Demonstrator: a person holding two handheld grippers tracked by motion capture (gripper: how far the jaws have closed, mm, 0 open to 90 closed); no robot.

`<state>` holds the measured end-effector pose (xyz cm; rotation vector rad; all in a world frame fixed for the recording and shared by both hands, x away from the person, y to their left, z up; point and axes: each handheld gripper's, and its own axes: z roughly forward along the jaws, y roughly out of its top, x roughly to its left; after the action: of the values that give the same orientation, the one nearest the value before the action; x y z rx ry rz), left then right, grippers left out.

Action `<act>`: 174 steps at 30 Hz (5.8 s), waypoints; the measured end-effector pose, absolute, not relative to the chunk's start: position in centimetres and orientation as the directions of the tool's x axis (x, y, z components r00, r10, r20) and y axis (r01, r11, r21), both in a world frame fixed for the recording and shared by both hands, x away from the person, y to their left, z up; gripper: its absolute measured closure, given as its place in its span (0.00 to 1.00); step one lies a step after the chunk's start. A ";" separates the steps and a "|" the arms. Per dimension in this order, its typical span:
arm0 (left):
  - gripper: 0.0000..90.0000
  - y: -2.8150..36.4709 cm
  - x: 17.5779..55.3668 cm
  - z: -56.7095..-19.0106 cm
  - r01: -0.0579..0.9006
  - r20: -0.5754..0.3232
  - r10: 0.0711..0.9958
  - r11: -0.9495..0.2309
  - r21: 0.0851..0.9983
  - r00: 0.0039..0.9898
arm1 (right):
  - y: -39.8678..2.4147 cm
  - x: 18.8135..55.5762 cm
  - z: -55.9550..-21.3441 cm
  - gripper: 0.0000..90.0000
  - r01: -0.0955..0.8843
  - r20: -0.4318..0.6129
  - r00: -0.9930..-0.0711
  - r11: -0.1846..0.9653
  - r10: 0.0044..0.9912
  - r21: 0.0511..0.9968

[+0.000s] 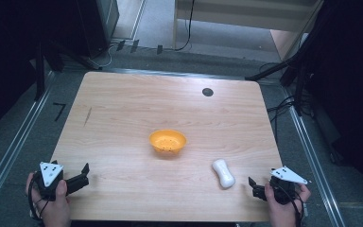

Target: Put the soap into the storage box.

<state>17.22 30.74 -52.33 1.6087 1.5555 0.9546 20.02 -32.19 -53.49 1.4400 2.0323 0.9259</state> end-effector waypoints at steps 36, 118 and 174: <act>0.00 31.0 17.4 -52.3 0.503 0.020 1.000 -0.024 0.864 0.013 | -27.0 23.7 -49.9 0.09 0.750 -0.024 -0.482 0.426 0.876 0.506; 0.00 31.1 17.6 -52.3 0.522 0.006 1.000 -0.014 0.853 0.017 | -19.8 25.0 -51.5 0.54 0.806 0.038 -0.478 0.422 0.877 0.415; 0.00 31.2 17.7 -52.4 0.525 0.001 1.000 -0.010 0.851 0.017 | -15.8 28.6 -46.3 0.57 0.520 -0.059 -0.784 0.705 0.618 0.482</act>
<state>17.70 31.16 -52.37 1.6160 1.5874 0.8862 28.57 -15.77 -46.31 0.9129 2.6976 0.6646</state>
